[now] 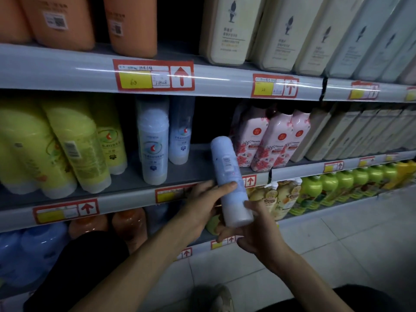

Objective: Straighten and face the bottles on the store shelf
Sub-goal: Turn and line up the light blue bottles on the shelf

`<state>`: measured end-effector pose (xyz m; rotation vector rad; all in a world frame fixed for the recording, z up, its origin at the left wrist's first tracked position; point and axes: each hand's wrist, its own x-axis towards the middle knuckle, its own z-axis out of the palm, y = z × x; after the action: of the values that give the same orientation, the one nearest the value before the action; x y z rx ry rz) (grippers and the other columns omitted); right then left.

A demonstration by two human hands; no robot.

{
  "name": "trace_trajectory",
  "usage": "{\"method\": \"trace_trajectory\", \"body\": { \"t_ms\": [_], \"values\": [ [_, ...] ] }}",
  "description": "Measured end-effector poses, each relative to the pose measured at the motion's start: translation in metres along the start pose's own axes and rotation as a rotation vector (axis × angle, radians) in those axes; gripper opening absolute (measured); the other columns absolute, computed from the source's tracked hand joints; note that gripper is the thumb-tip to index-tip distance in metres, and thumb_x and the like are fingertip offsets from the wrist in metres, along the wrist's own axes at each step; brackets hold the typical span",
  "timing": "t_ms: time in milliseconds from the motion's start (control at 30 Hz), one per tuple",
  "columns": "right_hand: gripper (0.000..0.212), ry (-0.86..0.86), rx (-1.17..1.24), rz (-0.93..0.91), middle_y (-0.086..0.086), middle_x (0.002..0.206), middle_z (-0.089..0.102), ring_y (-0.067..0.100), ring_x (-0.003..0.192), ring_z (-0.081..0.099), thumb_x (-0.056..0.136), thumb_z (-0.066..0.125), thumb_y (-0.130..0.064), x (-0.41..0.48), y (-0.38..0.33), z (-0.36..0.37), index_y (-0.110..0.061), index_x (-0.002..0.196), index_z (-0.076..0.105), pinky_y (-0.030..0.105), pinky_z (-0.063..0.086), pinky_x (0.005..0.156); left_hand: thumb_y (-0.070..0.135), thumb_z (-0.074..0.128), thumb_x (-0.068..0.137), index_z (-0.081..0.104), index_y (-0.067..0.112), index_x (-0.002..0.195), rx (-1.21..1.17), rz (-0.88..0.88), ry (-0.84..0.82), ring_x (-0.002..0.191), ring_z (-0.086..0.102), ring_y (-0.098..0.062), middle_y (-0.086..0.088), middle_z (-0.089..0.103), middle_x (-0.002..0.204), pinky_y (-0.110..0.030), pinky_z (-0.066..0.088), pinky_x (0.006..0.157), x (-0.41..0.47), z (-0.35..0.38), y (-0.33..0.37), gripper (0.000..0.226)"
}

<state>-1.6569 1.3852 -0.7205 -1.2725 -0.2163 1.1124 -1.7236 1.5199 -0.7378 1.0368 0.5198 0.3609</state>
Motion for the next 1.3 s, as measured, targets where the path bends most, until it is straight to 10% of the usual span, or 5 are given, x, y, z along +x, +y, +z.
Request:
{"method": "trace_trajectory", "body": {
  "t_ms": [133,467,667,1033,1300],
  "values": [
    [0.047,0.124,-0.405,-0.001,0.016,0.101,0.077,0.022,0.095,0.071,0.091,0.051,-0.037,0.01,0.006,-0.026,-0.008,0.121,0.07,0.026,0.042,0.068,0.021,0.091,0.076,0.063,0.02,0.13,0.2,0.144,0.035,0.106,0.076,-0.02,-0.001,0.078,0.116,-0.05,0.059,0.099,0.001,-0.005,-0.006,0.06],
    [0.018,0.186,-0.392,-0.478,0.012,0.092,0.077,0.011,0.079,0.073,0.099,0.066,-0.024,-0.005,-0.022,-0.02,-0.013,0.11,0.074,0.007,0.041,0.051,0.063,0.085,0.058,0.059,0.035,0.13,0.672,0.565,0.306,0.104,0.067,-0.005,0.014,0.07,0.119,-0.034,0.06,0.084,-0.012,0.004,-0.011,0.081],
    [0.029,0.276,-0.242,-0.415,0.005,0.077,0.077,0.004,0.057,0.064,0.085,0.083,-0.03,0.003,-0.021,-0.011,-0.001,0.088,0.078,0.009,0.038,0.046,0.04,0.091,0.07,0.069,0.024,0.129,1.207,0.939,0.463,0.092,0.061,-0.026,0.001,0.055,0.098,-0.046,0.052,0.076,-0.024,0.01,-0.013,0.065],
    [0.016,0.312,-0.153,-0.319,0.001,0.079,0.077,0.027,0.088,0.042,0.084,0.082,-0.034,0.009,-0.022,-0.015,-0.02,0.09,0.084,0.042,0.031,0.071,0.028,0.082,0.088,0.069,0.027,0.129,0.733,0.438,0.063,0.104,0.067,0.0,0.01,0.07,0.117,-0.016,0.054,0.082,-0.015,-0.024,0.016,0.042],
    [0.021,0.263,-0.208,-0.582,-0.003,0.09,0.081,-0.001,0.071,0.072,0.086,0.081,-0.011,0.008,-0.033,-0.001,-0.005,0.105,0.079,0.01,0.049,0.059,0.024,0.077,0.092,0.07,0.025,0.126,0.783,0.589,0.19,0.106,0.067,0.0,0.011,0.07,0.118,-0.022,0.057,0.087,-0.018,-0.028,0.012,0.035]
  ]
}}
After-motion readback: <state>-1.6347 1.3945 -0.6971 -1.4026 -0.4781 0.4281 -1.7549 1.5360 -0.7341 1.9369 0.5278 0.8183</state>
